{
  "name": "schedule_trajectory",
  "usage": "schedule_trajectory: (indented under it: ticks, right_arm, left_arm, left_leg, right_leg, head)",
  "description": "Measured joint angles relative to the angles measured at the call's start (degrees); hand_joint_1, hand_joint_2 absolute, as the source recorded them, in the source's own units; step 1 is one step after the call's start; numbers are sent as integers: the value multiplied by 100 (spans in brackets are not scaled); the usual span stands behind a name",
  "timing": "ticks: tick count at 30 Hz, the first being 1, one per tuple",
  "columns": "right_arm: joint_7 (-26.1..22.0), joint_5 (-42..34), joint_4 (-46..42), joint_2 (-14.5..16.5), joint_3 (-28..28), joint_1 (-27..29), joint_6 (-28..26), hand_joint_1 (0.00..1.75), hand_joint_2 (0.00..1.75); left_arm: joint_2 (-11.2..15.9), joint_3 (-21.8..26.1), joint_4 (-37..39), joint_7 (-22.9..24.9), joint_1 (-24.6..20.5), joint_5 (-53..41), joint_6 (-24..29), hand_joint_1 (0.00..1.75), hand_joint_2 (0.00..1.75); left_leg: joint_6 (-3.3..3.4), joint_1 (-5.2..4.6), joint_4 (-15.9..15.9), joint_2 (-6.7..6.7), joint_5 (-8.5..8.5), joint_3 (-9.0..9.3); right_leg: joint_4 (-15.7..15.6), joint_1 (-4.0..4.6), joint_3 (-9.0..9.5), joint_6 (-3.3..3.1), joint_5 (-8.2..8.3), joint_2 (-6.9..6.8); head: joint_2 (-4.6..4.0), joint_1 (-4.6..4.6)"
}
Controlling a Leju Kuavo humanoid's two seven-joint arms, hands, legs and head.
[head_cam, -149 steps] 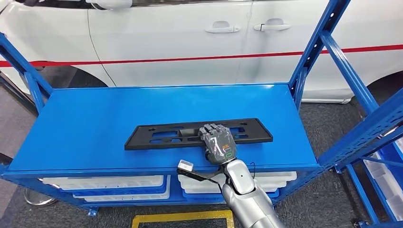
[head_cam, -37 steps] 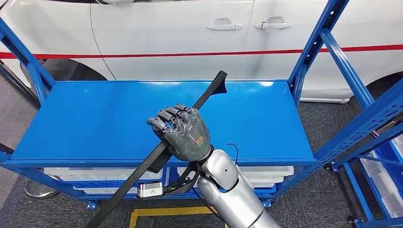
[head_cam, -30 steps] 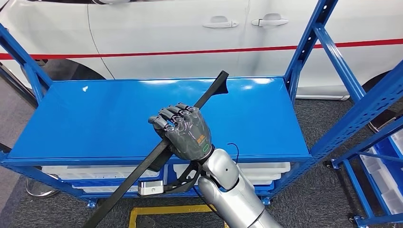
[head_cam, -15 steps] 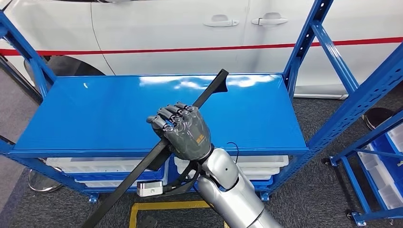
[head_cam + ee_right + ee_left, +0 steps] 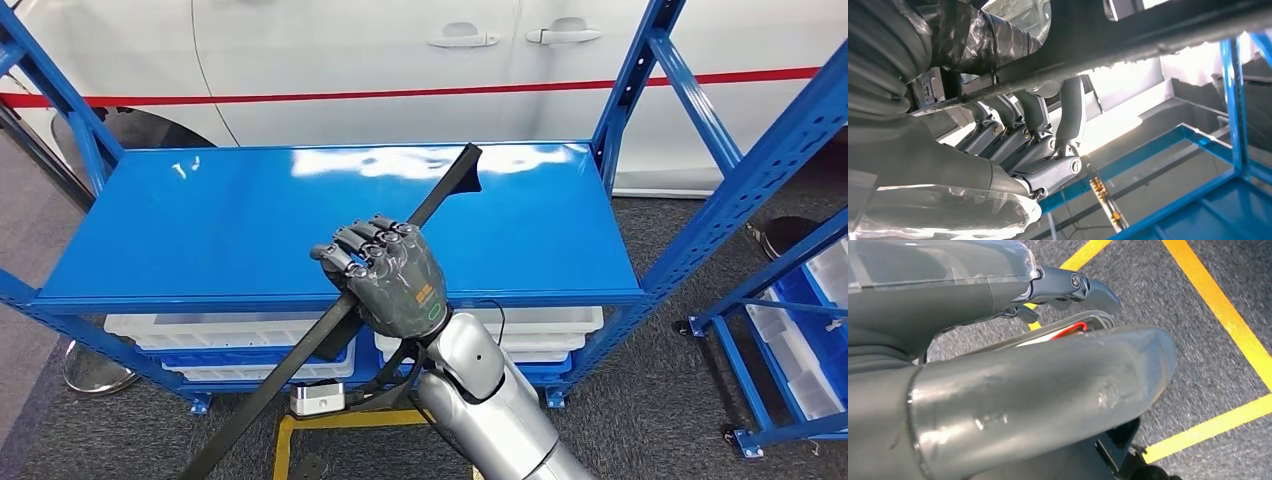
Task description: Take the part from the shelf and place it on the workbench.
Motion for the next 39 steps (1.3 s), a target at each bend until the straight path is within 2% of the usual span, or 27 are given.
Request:
schedule_trajectory:
  ticks: [2, 3, 6, 7, 8, 9, 12, 13, 14, 17, 18, 19, 21, 22, 23, 24, 25, 27, 28, 29, 32, 33, 34, 37, 38, 39]
  right_arm:
    - [-16, 36, -13, 5, 0, 1, 0, 175, 175]
    - [-24, 52, -17, 15, 0, 0, 1, 175, 175]
    - [-34, 77, -20, 43, 0, 5, 2, 175, 175]
    - [-34, 81, -19, 45, 0, 9, 2, 175, 175]
    - [-34, 83, -19, 45, -1, 13, 2, 175, 175]
    - [-34, 84, -19, 45, -1, 15, 2, 175, 175]
    - [-36, 85, -26, 52, -1, 13, 2, 175, 175]
    - [-36, 85, -31, 58, -1, 10, 2, 175, 175]
    - [-37, 86, -35, 66, -2, 7, 1, 175, 175]
    - [-42, 87, -38, 78, -5, 4, 0, 175, 175]
    - [-42, 86, -37, 78, -8, 1, 0, 175, 175]
    - [-42, 86, -37, 77, -13, -2, 0, 175, 175]
    - [-41, 85, -35, 74, -22, -3, 0, 175, 175]
    - [-40, 86, -34, 71, -25, 0, 0, 175, 175]
    - [-40, 86, -33, 67, -26, 3, 0, 175, 175]
    - [-40, 86, -33, 63, -28, 4, 0, 175, 175]
    - [-40, 87, -33, 61, -29, 4, 0, 175, 175]
    - [-40, 88, -33, 61, -31, 1, 0, 175, 175]
    - [-40, 89, -34, 63, -31, 0, 0, 175, 175]
    - [-40, 90, -35, 66, -31, -3, 0, 175, 175]
    - [-40, 92, -35, 71, -33, -7, 0, 175, 175]
    - [-40, 92, -34, 75, -33, -7, 1, 175, 175]
    - [-40, 92, -34, 81, -33, -8, 1, 175, 175]
    - [-40, 92, -33, 91, -33, -5, 2, 175, 175]
    - [-40, 92, -33, 91, -33, -3, 2, 175, 175]
    - [-40, 92, -32, 91, -33, -2, 2, 175, 175]
  left_arm:
    - [0, -4, 0, 2, 1, -1, -4, 0, 0]
    - [0, -7, 0, 3, 2, -1, -5, 0, 0]
    - [0, -9, 0, 8, 4, 0, -7, 0, 0]
    - [1, -10, 0, 9, 7, 0, -8, 0, 0]
    - [2, -11, 0, 10, 9, 0, -10, 0, 0]
    - [3, -14, 0, 11, 9, 0, -12, 0, 0]
    - [5, -29, 0, 10, -13, -1, -16, 0, 0]
    - [6, -35, 0, 9, -21, -2, -17, 0, 0]
    - [7, -40, 0, 8, -23, -2, -17, 0, 0]
    - [8, -45, 0, 10, -11, -3, -19, 0, 0]
    - [8, -49, 0, 10, -15, -4, -20, 0, 0]
    - [8, -53, 0, 10, -21, -6, -21, 0, 0]
    - [8, -64, 0, 9, -29, -9, -24, 0, 0]
    - [9, -68, 0, 9, -26, -11, -25, 0, 0]
    - [9, -72, 0, 10, -22, -13, -26, 0, 0]
    - [9, -76, 0, 10, -19, -15, -27, 0, 0]
    - [9, -80, 0, 10, -18, -17, -28, 0, 0]
    - [8, -88, 0, 10, -17, -17, -31, 0, 0]
    - [7, -91, 0, 10, -16, -17, -32, 0, 0]
    - [7, -92, 0, 9, -16, -17, -32, 0, 0]
    - [7, -94, 0, 9, -18, -17, -35, 0, 0]
    - [7, -95, 0, 10, -16, -17, -36, 0, 0]
    - [7, -95, 0, 10, -12, -17, -36, 0, 0]
    - [7, -95, 0, 10, -8, -17, -36, 0, 0]
    - [7, -95, 0, 10, -6, -17, -37, 0, 0]
    - [8, -95, 0, 10, -4, -17, -37, 0, 0]
  left_leg:
    - [-64, 17, 70, -5, -61, -45]
    - [-95, 27, 222, -9, -195, -108]
    - [-180, 68, 1185, -14, -820, -456]
    - [-197, 79, 1430, -13, -927, -518]
    - [-206, 86, 1486, -13, -933, -486]
    - [-206, 90, 1317, -13, -844, -340]
    - [-153, 78, 221, -17, -512, 356]
    - [-125, 63, 13, -20, -470, 472]
    - [-94, 45, -65, -24, -463, 498]
    - [15, 32, -99, -17, -345, 465]
    - [57, 38, -127, -8, -292, 447]
    - [97, 47, -153, 2, -237, 414]
    - [145, 34, -152, 12, -156, 307]
    - [154, 28, -145, 14, -119, 246]
    - [153, 23, -135, 15, -83, 182]
    - [149, 22, -120, 15, -48, 119]
    - [140, 22, -99, 14, -17, 58]
    - [105, 18, -47, 10, 30, -42]
    - [78, 15, -28, 9, 52, -70]
    - [46, 11, -16, 9, 75, -87]
    - [-63, 22, -9, 8, 129, -127]
    - [-97, 31, 56, 4, 55, -171]
    - [-128, 41, 221, 0, -104, -246]
    - [-204, 74, 1225, -2, -774, -586]
    - [-218, 82, 1471, -2, -868, -628]
    - [-224, 87, 1527, -1, -853, -573]
  right_leg:
    - [-38, -10, -17, -76, 70, -12]
    - [-61, -22, -33, -114, 110, -21]
    - [-70, -22, -141, -163, 209, -30]
    - [-65, -19, -186, -162, 239, -30]
    - [-59, -17, -231, -156, 269, -30]
    - [-51, -19, -272, -148, 296, -28]
    - [-27, -15, -348, -90, 366, -22]
    - [-24, -12, -361, -58, 389, -22]
    - [-26, -13, -369, -22, 414, -22]
    - [-25, -27, -393, 80, 448, -16]
    - [62, -30, -433, 103, 350, -12]
    - [253, -32, -510, 122, 170, -8]
    - [912, -38, -738, 144, -335, -7]
    - [1223, -38, -824, 151, -512, -7]
    - [1399, -38, -837, 155, -588, -7]
    - [1370, -38, -745, 152, -553, -8]
    - [1142, -38, -548, 144, -441, -9]
    - [419, -28, -33, 105, -236, -10]
    - [162, -15, 131, 82, -172, -9]
    - [12, -2, 210, 59, -156, -6]
    - [-63, 6, 160, -33, -67, -4]
    - [-77, -3, 130, -73, -20, -8]
    - [-93, -15, 95, -110, 28, -14]
    - [-94, -14, -59, -157, 151, -24]
    - [-90, -10, -118, -156, 192, -27]
    - [-85, -9, -174, -151, 231, -27]
  head:
    - [0, 0]
    - [0, 0]
    - [0, -1]
    - [0, -1]
    - [0, -1]
    - [0, -2]
    - [0, 0]
    - [0, -1]
    - [0, 1]
    - [0, 0]
    - [0, 1]
    - [0, 1]
    - [0, 2]
    - [0, 1]
    - [0, 2]
    - [0, 2]
    - [0, 2]
    - [0, 1]
    - [0, 2]
    - [0, 1]
    - [0, 0]
    - [0, 0]
    - [0, -1]
    - [0, -1]
    - [0, -1]
    - [0, -2]
